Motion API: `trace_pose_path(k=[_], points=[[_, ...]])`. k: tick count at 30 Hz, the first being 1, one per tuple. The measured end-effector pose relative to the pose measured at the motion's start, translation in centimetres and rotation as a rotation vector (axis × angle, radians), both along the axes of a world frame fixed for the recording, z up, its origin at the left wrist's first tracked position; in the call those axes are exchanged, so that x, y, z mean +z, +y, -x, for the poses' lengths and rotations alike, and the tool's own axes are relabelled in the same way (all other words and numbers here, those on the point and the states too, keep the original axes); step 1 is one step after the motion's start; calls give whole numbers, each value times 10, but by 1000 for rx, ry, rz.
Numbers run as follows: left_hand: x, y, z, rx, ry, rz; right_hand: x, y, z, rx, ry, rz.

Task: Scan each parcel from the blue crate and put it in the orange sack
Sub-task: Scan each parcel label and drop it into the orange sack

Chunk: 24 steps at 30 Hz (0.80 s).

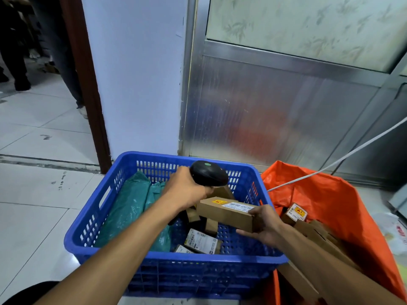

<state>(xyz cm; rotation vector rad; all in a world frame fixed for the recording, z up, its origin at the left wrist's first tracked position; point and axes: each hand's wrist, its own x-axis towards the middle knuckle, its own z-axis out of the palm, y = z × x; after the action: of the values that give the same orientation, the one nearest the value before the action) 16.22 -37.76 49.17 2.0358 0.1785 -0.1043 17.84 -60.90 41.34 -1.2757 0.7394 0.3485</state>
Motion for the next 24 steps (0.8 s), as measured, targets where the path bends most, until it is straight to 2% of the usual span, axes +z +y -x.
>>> trace_pose_path(k=[6,10,17,24], points=[[-1,-5,0,-23,1,-17,55,-17,23,244,34,8],[-3,-7,0,-66,-7,-8,51,-31,37,302,50,70],[-5,-10,4,-97,2,-13,45,-37,36,428,-56,457],[-3,-14,9,-110,30,42,53,-36,27,525,-185,450]])
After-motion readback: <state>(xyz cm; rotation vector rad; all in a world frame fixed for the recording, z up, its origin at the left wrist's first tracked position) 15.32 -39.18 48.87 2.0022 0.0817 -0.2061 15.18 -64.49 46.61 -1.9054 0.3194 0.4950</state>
